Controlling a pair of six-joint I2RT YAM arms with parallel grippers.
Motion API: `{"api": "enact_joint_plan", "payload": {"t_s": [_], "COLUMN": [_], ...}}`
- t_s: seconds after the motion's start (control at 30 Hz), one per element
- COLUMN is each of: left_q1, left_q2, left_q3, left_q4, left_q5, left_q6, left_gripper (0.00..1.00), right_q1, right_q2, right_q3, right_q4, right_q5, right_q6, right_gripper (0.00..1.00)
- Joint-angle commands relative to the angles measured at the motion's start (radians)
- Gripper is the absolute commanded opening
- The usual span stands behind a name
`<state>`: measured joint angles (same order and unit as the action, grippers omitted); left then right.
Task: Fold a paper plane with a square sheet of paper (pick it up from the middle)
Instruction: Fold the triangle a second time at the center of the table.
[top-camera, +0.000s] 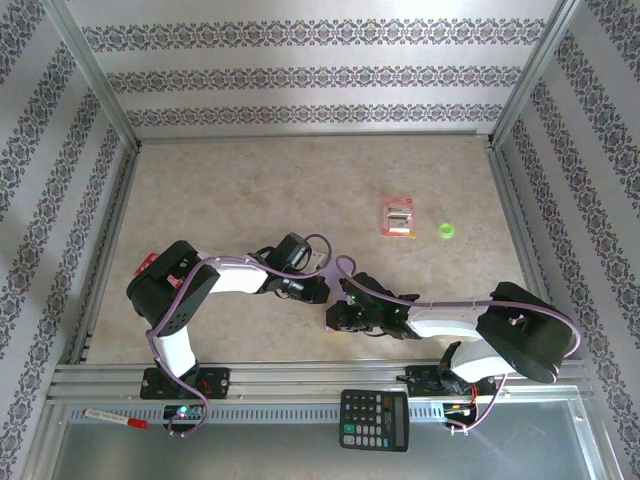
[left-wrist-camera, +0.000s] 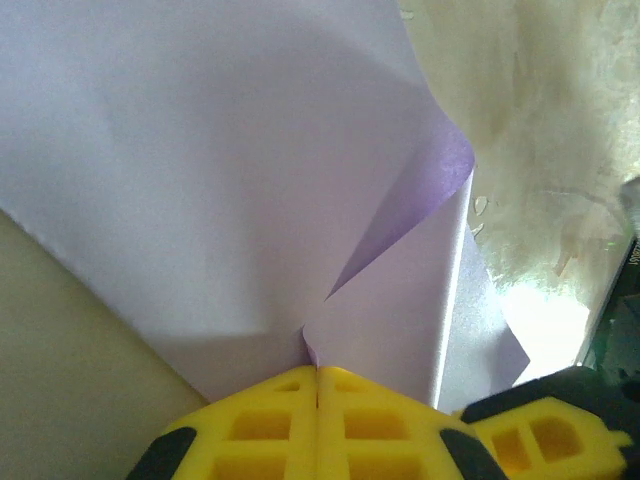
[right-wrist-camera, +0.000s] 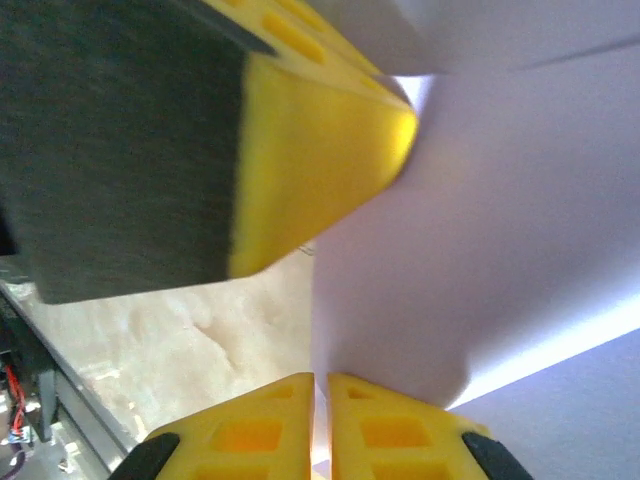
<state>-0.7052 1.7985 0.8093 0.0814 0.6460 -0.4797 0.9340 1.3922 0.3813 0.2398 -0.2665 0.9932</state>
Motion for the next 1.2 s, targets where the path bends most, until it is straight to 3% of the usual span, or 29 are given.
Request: {"api": "enact_joint_plan", "payload": {"t_s": [0.0,0.27,0.63,1.07,1.17], "left_q1": [-0.002,-0.002,-0.002,-0.002,-0.002], "left_q2": [0.076,0.089,0.093,0.093,0.098], "left_q3": [-0.034,-0.02,-0.03,-0.014,-0.008], "left_q4": [-0.106,-0.114,-0.104,-0.122,-0.134], "left_q5": [-0.099,-0.102,-0.099,-0.102,-0.112], "left_q6": [0.017,0.023,0.014,0.022,0.031], "left_gripper": [0.0,0.0,0.0,0.0,0.0], "right_q1": [0.012,0.016,0.029,0.042,0.042], "right_q2": [0.028,0.057,-0.047,0.079,0.051], "right_q3": [-0.028,-0.061,0.015,-0.031,-0.031], "right_q4": [0.028,0.042,0.016,0.07,0.048], "right_q5": [0.027,0.018,-0.005,-0.01,-0.012], "right_q6": [0.008,0.005,0.009,0.02,0.009], "right_gripper": [0.12,0.11,0.11,0.1,0.11]}}
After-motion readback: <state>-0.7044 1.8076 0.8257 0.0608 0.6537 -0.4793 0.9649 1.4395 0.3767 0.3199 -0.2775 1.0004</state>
